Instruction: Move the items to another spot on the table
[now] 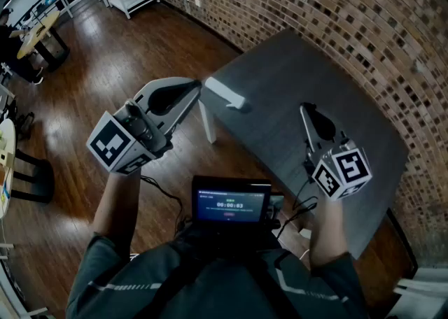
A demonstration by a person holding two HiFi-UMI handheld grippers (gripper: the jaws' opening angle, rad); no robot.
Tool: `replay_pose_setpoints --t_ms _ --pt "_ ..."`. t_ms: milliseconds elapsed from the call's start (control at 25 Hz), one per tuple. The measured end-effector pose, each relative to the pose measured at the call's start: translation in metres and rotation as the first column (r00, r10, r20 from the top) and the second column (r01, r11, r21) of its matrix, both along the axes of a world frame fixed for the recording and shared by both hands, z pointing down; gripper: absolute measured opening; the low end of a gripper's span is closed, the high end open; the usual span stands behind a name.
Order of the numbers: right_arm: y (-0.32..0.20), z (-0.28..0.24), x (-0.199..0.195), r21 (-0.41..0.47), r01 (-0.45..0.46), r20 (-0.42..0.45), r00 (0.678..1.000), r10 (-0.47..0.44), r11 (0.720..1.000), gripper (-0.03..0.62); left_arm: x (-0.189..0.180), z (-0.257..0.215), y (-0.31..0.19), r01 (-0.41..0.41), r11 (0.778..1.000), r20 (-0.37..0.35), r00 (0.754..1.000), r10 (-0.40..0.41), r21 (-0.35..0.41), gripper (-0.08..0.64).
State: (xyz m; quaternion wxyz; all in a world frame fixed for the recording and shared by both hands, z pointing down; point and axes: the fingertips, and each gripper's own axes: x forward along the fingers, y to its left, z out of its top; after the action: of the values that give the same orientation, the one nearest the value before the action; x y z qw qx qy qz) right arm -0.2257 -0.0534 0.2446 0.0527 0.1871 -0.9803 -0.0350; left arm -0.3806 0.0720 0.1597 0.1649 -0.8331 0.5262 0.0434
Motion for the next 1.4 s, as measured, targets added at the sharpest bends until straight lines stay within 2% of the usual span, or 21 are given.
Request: replay_pose_setpoints --t_ms 120,280,560,680,760,800,880,1000,1080,1200,1280,1400 --pt "0.0 0.0 -0.019 0.003 0.028 -0.014 0.999 -0.028 1.0 0.003 -0.014 -0.01 0.001 -0.075 0.997 -0.04 0.996 0.075 0.008 0.003" --pt "0.003 0.0 -0.047 0.002 0.065 -0.033 0.997 -0.065 0.998 0.003 -0.034 -0.01 -0.002 -0.066 0.998 0.007 0.998 0.066 -0.001 0.003" --pt "-0.005 0.003 -0.107 -0.01 0.087 -0.083 0.993 -0.088 0.996 0.005 -0.07 -0.015 0.0 -0.122 0.993 0.011 0.992 0.122 -0.005 0.003" --pt "-0.01 0.015 -0.136 -0.033 0.108 -0.129 0.985 -0.111 0.994 0.005 -0.089 -0.016 -0.002 -0.108 0.994 0.022 0.994 0.108 0.02 0.003" --pt "-0.015 0.024 -0.151 -0.05 0.12 -0.157 0.979 -0.126 0.992 0.007 -0.097 -0.01 -0.005 -0.111 0.994 0.013 0.994 0.111 0.007 0.003" --pt "-0.019 0.029 -0.157 -0.058 0.126 -0.174 0.976 -0.134 0.99 0.063 -0.1 -0.008 -0.007 -0.114 0.994 0.01 0.993 0.113 0.006 0.003" --pt "-0.027 0.04 -0.171 -0.065 0.136 -0.209 0.967 -0.146 0.989 0.083 -0.108 -0.007 -0.011 -0.11 0.994 0.011 0.994 0.11 0.02 0.003" --pt "-0.039 0.065 -0.197 -0.078 0.166 -0.271 0.945 -0.181 0.983 0.098 -0.119 0.0 -0.017 -0.097 0.995 0.017 0.995 0.097 0.021 0.003" --pt "-0.049 0.093 -0.215 -0.106 0.195 -0.321 0.922 -0.219 0.975 0.197 -0.124 0.008 -0.023 -0.076 0.997 0.049 0.996 0.074 0.026 0.003" --pt "-0.07 0.142 -0.238 -0.151 0.211 -0.386 0.887 -0.254 0.966 0.21 -0.13 0.022 -0.035 -0.063 0.998 0.077 0.995 0.062 0.016 0.003" --pt "-0.087 0.176 -0.252 -0.189 0.209 -0.427 0.862 -0.272 0.96 0.261 -0.133 0.027 -0.044 -0.054 0.998 0.093 0.994 0.052 0.022 0.003" --pt "-0.108 0.226 -0.268 -0.253 0.201 -0.489 0.818 -0.304 0.946 0.27 -0.139 0.034 -0.061 -0.042 0.999 0.115 0.993 0.04 0.017 0.003"
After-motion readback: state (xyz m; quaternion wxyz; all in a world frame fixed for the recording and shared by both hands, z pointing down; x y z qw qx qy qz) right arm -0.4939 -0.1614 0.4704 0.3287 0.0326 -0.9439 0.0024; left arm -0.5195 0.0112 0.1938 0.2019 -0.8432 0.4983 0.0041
